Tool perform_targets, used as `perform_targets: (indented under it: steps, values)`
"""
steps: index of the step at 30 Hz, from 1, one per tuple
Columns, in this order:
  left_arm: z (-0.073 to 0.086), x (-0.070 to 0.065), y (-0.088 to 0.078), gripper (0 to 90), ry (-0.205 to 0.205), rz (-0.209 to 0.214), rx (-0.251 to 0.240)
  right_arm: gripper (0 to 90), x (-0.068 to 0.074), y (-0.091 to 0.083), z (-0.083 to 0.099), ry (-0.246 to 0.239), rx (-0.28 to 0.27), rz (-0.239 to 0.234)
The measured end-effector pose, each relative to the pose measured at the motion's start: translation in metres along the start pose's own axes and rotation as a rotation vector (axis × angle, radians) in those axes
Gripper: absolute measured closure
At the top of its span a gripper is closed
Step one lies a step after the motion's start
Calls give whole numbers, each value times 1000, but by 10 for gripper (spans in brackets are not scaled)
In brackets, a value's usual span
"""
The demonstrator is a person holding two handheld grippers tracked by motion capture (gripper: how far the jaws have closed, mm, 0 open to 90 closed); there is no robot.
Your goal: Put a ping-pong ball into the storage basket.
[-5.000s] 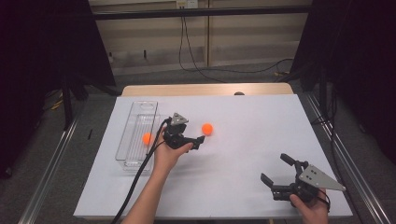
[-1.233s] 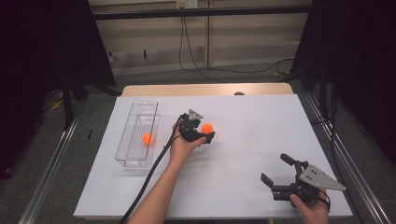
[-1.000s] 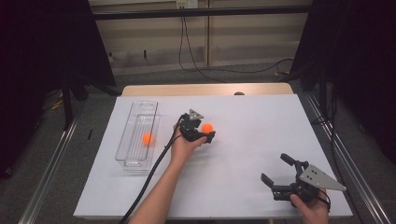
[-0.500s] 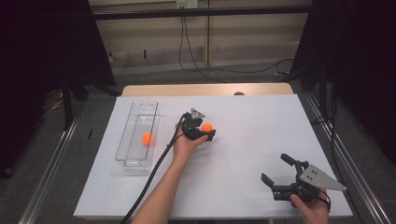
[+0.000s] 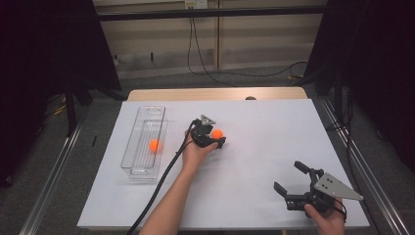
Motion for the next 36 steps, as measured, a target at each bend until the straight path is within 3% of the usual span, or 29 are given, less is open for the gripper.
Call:
perform_targets:
  steps: [36]
  values:
    - [1,1,5,452,-1,0,4,15,0,0,0,-2,0,-2]
Point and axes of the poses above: each handheld gripper's, and its own axes: y roughly forward along the jaws, z roughly out of its underside, x roughly to its left, the point moved 10 cm from there along y, roughly forward along the jaws, and after that the axes turned 3 degrees about -x, right-handed, at the moved point
